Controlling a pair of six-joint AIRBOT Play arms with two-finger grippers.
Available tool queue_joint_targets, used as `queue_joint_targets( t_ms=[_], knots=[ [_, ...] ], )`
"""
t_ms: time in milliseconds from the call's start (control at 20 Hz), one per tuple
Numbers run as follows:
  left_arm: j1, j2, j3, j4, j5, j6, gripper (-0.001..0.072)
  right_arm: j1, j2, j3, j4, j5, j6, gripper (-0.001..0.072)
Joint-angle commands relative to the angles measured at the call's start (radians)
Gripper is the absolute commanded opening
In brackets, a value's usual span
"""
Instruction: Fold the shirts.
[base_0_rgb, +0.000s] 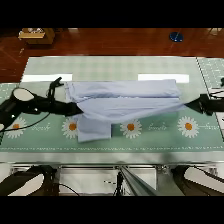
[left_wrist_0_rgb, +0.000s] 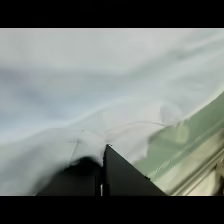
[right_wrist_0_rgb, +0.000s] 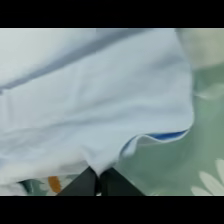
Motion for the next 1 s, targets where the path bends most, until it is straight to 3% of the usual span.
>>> queue_joint_targets(
  t_ms=[0, 150, 300, 500, 800, 950],
  knots=[
    [0.0, 0.022, 0.157, -0.007, 0.056, -0.012, 0.0019, 0.104, 0.027, 0.138, 0.053, -0.056, 0.013, 0.0019],
    [0.036, 0.017, 0.2, -0.008, 0.142, -0.014, 0.002, 0.174, 0.023, 0.175, 0.053, -0.296, 0.038, 0.0018],
    [0.097, -0.032, 0.222, -0.008, 0.185, -0.019, 0.0019, 0.184, -0.021, 0.175, 0.056, -0.396, 0.059, 0.0018],
    [0.105, -0.209, 0.314, -0.007, 0.135, 0.038, 0.002, 0.19, -0.116, 0.175, 0.119, -0.425, 0.017, 0.0018],
    [0.105, -0.481, 0.562, -0.007, 0.054, 0.037, 0.002, 0.307, -0.206, 0.175, 0.113, -0.686, 0.012, 0.0018],
    [0.106, -0.563, 0.644, -0.007, 0.024, 0.037, 0.002, 0.338, -0.253, 0.175, 0.106, -0.748, 0.008, 0.0018]
  ],
)
